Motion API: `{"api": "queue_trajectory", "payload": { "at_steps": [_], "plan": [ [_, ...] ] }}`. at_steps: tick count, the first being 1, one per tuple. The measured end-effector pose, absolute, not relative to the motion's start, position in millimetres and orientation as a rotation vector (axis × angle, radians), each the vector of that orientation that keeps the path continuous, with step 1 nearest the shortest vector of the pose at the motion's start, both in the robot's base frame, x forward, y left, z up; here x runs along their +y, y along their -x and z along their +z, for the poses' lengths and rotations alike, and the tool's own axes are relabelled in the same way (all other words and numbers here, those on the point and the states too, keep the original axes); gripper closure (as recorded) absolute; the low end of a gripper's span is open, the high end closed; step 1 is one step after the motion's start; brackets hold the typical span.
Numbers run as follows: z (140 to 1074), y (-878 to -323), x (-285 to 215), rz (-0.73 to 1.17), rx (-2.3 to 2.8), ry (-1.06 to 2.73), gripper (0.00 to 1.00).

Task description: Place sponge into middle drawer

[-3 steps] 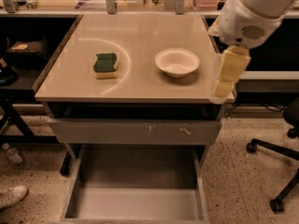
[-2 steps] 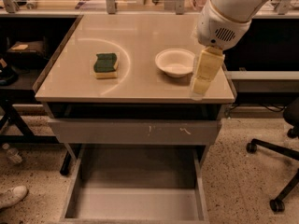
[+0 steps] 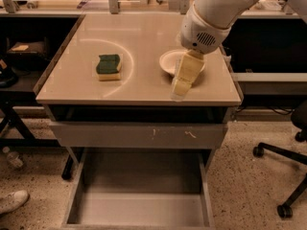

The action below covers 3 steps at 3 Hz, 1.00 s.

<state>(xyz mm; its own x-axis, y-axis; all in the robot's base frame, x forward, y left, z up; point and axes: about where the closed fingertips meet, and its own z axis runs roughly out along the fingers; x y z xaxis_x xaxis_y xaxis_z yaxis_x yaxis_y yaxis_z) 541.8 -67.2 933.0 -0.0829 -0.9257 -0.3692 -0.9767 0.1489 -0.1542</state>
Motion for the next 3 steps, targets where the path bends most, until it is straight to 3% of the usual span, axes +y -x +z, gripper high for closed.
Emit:
{"api": "queue_trajectory", "payload": {
  "at_steps": [2,3],
  "plan": [
    [940,-559,21,0.226,1.876,1.954,0.00],
    [940,-559,23,0.227,1.872,1.958,0.00]
  ]
}}
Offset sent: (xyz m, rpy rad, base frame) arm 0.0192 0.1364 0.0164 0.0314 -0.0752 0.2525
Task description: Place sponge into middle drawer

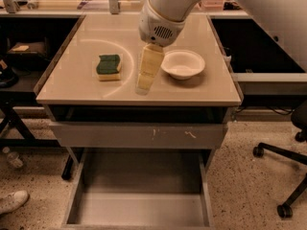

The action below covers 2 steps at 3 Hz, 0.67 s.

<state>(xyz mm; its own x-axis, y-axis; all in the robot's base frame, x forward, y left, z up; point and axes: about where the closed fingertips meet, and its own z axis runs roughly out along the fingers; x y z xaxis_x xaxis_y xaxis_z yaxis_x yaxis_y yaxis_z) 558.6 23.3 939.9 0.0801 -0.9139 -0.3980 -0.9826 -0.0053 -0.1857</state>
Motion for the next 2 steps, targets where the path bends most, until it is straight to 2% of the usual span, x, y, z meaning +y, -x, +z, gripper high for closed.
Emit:
{"api": "queue_trajectory", "payload": {
  "at_steps": [1,2],
  "plan": [
    [934,-579,32,0.246,1.884,1.903,0.00],
    [934,-636,53,0.252,1.865,1.876,0.00]
  ]
}}
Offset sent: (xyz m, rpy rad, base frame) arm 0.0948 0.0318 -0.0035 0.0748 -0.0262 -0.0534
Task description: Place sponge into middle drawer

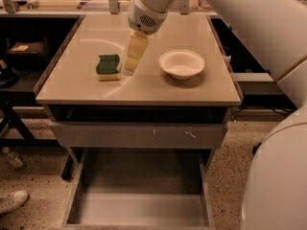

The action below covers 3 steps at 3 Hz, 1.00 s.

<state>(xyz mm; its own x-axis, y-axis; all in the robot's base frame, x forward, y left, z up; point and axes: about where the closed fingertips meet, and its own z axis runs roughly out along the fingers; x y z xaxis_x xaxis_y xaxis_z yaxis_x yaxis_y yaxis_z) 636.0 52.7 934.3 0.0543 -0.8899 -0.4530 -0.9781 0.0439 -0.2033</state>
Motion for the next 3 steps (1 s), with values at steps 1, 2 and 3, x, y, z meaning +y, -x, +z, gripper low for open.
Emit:
{"api": "queue_trajectory", "payload": {
  "at_steps": [1,2,3],
  "plan": [
    [933,-637,54,0.256,1.862,1.877,0.00],
    [918,-670,81,0.261,1.856,1.908,0.00],
    [918,-670,81,0.261,1.856,1.908,0.00]
  ]
}}
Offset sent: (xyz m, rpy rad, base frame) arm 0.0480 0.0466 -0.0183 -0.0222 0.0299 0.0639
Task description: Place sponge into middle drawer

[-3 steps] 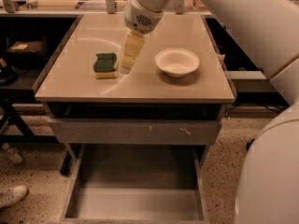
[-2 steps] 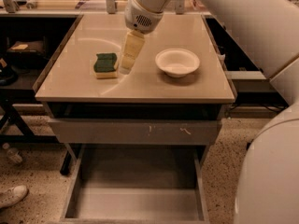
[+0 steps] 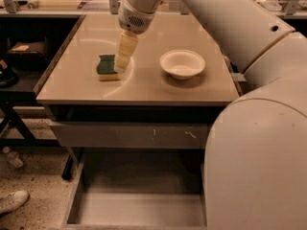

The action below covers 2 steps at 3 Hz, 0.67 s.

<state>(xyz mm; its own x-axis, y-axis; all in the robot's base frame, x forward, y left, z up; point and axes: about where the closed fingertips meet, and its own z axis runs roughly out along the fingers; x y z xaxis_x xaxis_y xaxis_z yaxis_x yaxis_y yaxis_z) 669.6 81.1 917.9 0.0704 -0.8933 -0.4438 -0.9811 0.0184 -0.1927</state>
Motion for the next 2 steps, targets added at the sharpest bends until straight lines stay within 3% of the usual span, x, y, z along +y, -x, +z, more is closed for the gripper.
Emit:
{"api": "queue_trajectory", "payload": {
  "at_steps": [2],
  "plan": [
    [894,-691,105,0.199,1.874,2.053,0.00]
  ]
}}
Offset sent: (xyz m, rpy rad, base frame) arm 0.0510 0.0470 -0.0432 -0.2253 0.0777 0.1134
